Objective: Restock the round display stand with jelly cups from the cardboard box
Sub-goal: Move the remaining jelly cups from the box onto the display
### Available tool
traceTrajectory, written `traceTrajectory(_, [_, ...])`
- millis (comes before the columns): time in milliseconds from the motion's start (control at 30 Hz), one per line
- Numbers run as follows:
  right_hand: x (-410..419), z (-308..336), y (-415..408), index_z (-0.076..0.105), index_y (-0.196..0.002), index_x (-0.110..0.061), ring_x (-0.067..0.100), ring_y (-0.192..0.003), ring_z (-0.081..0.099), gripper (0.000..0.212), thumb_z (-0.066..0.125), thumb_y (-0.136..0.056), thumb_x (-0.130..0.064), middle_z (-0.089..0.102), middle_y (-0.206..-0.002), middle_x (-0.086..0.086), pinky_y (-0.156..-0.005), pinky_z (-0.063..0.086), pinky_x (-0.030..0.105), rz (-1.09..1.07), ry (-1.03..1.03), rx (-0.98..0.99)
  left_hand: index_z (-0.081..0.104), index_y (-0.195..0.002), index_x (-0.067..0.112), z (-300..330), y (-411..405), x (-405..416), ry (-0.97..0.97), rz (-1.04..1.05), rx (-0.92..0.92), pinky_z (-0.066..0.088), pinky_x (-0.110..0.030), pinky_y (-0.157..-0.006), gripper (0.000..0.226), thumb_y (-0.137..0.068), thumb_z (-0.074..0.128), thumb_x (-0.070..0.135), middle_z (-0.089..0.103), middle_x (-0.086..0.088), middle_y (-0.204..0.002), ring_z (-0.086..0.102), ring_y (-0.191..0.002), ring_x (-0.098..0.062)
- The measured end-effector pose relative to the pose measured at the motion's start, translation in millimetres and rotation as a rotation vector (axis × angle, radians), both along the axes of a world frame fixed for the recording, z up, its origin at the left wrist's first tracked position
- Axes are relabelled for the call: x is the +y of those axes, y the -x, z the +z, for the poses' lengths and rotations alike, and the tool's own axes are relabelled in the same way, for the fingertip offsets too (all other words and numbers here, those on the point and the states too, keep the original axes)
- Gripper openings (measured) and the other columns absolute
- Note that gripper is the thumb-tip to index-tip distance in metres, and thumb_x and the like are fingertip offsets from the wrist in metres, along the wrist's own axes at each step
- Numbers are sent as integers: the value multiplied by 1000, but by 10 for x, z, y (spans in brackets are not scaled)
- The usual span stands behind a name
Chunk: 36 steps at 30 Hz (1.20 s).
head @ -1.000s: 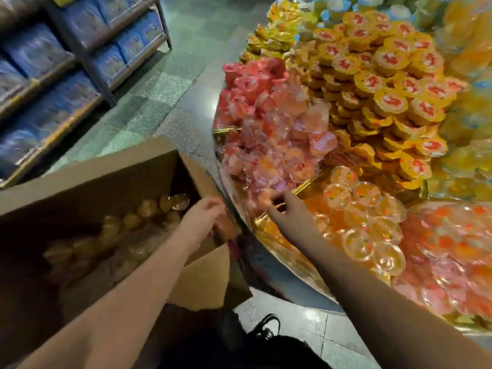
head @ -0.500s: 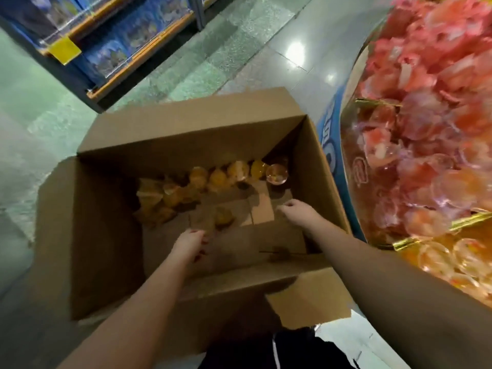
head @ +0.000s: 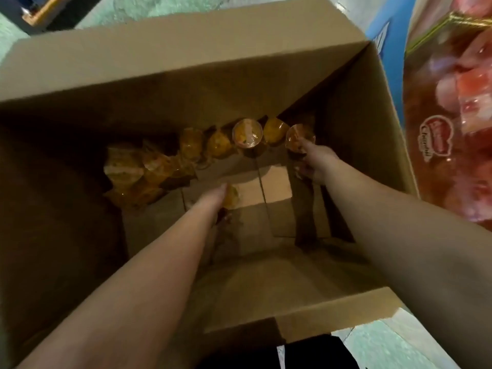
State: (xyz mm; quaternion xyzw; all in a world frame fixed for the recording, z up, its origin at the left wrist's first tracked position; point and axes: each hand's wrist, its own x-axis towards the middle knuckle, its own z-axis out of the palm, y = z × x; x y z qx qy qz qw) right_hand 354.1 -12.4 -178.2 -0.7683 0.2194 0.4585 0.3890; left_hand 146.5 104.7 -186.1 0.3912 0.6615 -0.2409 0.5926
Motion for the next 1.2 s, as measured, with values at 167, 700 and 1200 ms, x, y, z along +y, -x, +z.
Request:
traceTrajectory(167, [62, -179, 35, 57, -128, -20, 19, -96, 67, 40, 59, -96, -44, 66, -111, 5, -78, 58, 30, -99, -31, 5, 59, -96, 10, -128, 90, -27, 52, -53, 53, 36, -15, -40, 42, -104, 42, 47, 61, -9, -75, 61, -60, -19])
traceTrajectory(700, [-139, -275, 177, 51, -134, -12, 16, -93, 70, 44, 63, -96, -31, 68, -110, 7, -75, 60, 27, -202, -72, 57, 56, -114, 15, -263, 146, -69, 106, 248, -17, 48, -21, -41, 70, -89, 36, 78, 69, -16, -106, 70, -77, -26])
traceTrajectory(1200, [-197, -297, 122, 46, -142, -22, 22, -105, 66, 49, 63, -96, -18, 58, -130, 13, -68, 60, 25, -286, -195, 137, 53, -131, 3, -414, 28, -309, 375, 978, -266, 54, -25, -44, 52, -97, 58, 42, 69, -24, -109, 70, -82, -29])
